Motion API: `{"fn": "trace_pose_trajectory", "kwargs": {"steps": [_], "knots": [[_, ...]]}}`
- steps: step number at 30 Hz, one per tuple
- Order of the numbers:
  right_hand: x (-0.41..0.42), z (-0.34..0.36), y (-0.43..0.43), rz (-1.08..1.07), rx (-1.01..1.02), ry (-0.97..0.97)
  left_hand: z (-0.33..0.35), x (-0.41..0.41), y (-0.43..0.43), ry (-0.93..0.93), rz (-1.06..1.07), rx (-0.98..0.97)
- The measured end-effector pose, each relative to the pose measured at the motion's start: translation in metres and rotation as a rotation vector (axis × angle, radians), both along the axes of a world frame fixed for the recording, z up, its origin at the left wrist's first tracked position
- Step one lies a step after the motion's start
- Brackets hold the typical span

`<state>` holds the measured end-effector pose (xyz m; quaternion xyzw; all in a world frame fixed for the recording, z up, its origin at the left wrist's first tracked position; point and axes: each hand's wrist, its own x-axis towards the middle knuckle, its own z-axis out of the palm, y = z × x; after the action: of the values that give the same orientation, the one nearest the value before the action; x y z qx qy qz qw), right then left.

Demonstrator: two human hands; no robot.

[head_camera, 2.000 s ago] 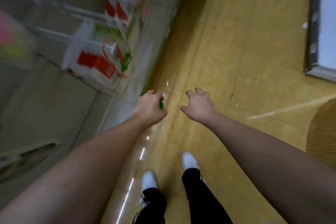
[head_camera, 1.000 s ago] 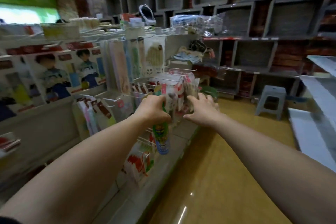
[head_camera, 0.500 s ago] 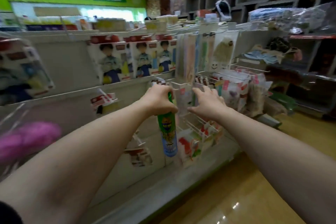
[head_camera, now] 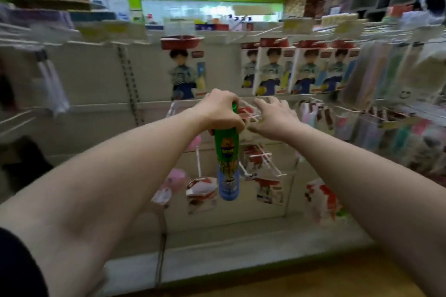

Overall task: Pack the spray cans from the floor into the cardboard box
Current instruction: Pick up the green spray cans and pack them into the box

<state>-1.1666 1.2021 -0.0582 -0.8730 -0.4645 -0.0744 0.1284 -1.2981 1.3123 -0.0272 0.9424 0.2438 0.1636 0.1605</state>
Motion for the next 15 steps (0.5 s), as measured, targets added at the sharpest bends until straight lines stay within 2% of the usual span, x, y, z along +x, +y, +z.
{"fn": "trace_pose_trajectory", "kwargs": {"steps": [15], "knots": [[-0.240,-0.021,0.185,0.415,-0.062,-0.001,-0.034,-0.278,0.125,0.011,0.457,-0.130]]}}
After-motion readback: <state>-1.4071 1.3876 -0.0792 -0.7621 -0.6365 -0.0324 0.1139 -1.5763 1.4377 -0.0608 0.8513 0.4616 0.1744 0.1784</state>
